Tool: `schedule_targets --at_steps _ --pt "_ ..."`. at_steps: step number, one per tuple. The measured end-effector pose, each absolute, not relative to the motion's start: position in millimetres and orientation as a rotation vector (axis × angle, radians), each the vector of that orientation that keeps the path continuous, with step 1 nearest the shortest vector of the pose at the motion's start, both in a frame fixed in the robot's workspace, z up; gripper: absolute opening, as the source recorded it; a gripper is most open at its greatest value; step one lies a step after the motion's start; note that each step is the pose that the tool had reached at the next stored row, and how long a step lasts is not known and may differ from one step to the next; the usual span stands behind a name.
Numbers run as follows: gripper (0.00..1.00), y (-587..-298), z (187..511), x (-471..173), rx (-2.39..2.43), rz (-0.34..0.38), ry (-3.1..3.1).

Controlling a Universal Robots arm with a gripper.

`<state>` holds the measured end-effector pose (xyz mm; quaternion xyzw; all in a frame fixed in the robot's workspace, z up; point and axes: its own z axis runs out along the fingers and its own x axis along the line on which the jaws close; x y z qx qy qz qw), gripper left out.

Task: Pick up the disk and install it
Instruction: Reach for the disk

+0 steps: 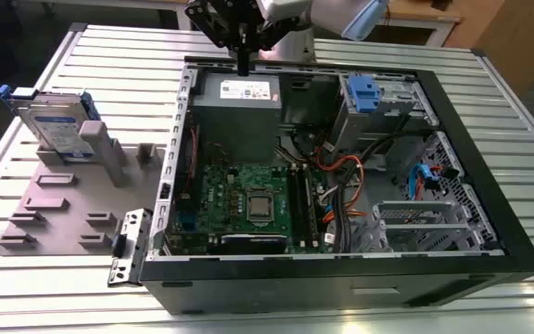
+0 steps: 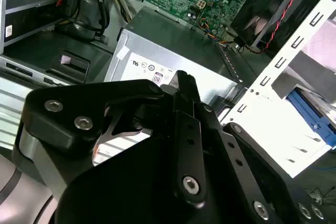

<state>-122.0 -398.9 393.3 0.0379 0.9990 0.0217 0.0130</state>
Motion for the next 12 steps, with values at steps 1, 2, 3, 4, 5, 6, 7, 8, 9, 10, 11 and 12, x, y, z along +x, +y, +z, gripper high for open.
schedule_targets --at_steps 1,2,3,4,5,6,7,8,9,10,11,12 --pt "0.11 -398.9 393.3 -122.0 0.118 0.068 3.113" --pt "0.11 -399.0 393.3 -122.0 0.118 0.068 3.113" --pt "0.11 -398.9 393.3 -122.0 0.118 0.068 3.113" --pt "0.11 -398.9 393.3 -122.0 0.118 0.068 3.113" --pt "0.11 -398.9 393.3 -122.0 0.118 0.068 3.112" --pt "0.11 -398.9 393.3 -122.2 0.118 0.068 3.112" --pt "0.11 -398.9 393.3 -122.6 0.118 0.068 3.112" --pt "0.11 -398.9 393.3 -123.2 0.118 0.068 3.113" --pt "0.11 -398.9 393.3 -123.8 0.118 0.068 3.112" --pt "0.11 -398.9 393.3 -124.4 0.118 0.068 3.112" --pt "0.11 -398.9 393.3 -125.2 0.118 0.068 3.112" --pt "0.11 -398.9 393.3 -125.8 0.118 0.068 3.112"
